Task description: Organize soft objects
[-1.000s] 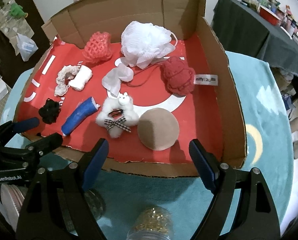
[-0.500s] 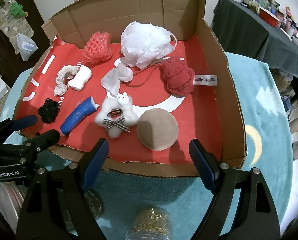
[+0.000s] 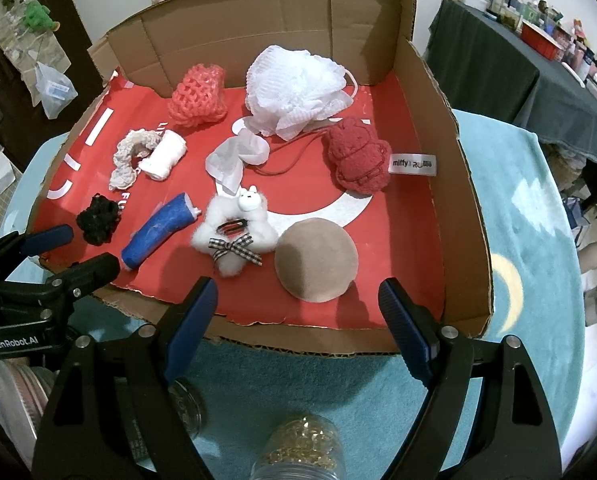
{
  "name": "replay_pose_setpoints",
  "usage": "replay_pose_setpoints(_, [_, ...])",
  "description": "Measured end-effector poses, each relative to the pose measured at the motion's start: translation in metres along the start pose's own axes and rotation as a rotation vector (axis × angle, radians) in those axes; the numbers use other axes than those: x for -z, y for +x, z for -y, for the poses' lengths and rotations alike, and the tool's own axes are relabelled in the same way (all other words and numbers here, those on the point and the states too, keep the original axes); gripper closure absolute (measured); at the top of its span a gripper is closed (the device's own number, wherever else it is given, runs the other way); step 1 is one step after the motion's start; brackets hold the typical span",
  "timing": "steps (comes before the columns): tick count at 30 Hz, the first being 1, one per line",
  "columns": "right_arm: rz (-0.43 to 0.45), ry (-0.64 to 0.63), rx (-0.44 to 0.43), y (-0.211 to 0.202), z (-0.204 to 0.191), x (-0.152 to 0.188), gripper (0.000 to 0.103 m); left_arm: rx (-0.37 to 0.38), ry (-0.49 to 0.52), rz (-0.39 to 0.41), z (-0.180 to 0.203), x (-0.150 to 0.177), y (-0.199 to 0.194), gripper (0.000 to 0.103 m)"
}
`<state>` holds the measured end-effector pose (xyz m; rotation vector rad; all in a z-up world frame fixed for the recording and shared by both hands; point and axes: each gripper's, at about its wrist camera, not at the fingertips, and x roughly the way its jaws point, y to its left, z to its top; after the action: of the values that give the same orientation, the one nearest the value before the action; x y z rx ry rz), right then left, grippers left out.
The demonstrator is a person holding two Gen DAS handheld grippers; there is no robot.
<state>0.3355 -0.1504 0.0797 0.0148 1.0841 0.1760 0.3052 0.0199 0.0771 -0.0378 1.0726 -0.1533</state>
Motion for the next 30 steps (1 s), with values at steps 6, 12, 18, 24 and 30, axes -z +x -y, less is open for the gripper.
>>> replay_pose_setpoints(6, [0.004, 0.000, 0.003, -0.0011, -0.0004, 0.0000, 0.021, -0.001, 0.000, 0.002, -0.0001, 0.0000, -0.0003, 0.008])
replay_pose_setpoints(12, [0.008, -0.006, 0.006, -0.0019, -0.0014, 0.0002, 0.021, -0.002, 0.000, 0.001, 0.0000, 0.0006, -0.0003, 0.008])
replay_pose_setpoints(18, [0.009, -0.005, 0.005, -0.0018, -0.0012, 0.0002, 0.021, -0.003, -0.001, 0.004, 0.0000, 0.0004, -0.0003, 0.008])
replay_pose_setpoints(24, [0.012, -0.008, 0.006, -0.0019, -0.0015, 0.0004, 0.021, -0.004, -0.005, 0.004, 0.0000, 0.0008, -0.0005, 0.008])
replay_pose_setpoints(30, [0.013, -0.008, 0.005, -0.0021, -0.0016, 0.0000, 0.021, 0.000, -0.009, -0.001, -0.0004, 0.0007, 0.0000, 0.008])
